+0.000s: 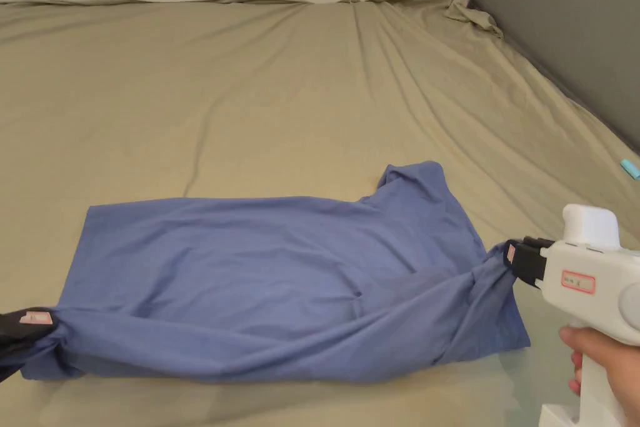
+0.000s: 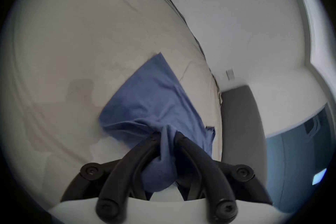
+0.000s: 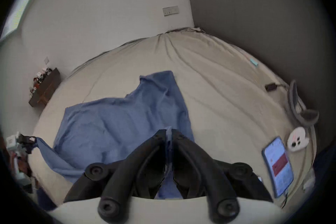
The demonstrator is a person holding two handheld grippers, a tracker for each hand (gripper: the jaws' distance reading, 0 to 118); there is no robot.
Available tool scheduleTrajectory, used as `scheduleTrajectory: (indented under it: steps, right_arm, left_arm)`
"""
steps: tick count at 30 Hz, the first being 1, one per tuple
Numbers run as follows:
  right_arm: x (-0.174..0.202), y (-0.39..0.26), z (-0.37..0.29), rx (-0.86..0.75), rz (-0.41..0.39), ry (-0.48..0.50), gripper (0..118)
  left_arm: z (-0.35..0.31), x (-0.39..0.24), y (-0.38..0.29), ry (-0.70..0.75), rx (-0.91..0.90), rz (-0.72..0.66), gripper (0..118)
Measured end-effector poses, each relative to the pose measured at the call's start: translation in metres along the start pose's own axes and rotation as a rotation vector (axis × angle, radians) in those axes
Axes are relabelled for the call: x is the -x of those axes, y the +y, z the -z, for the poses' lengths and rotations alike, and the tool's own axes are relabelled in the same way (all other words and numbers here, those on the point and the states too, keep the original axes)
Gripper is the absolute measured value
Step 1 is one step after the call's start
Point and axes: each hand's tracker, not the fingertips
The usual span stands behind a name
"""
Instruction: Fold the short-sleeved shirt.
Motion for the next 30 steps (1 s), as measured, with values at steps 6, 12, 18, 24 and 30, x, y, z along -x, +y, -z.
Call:
scheduleTrajectory:
  steps: [6,12,18,24,30]
  right_arm:
    - [0.001,0.020,0.063,0.012,-0.026,-0.067,8]
    - [0.003,0.008,0.115,0.086,-0.071,-0.127,8]
    - [0.008,0.003,0.127,0.137,-0.139,-0.134,22]
    - [0.016,0.026,0.026,-0.142,-0.126,-0.061,118]
    - [0.054,-0.030,-0.080,-0.165,-0.161,0.094,118]
  left_arm:
    - [0.060,0.012,0.033,0.081,-0.018,-0.089,11]
    - [0.117,0.018,0.025,0.294,0.008,0.027,12]
    - [0.129,0.007,0.017,0.302,0.014,0.143,55]
    - [0.037,-0.058,0.002,0.278,-0.221,0.547,118]
    - [-0.016,-0.045,-0.073,0.426,-0.165,0.773,118]
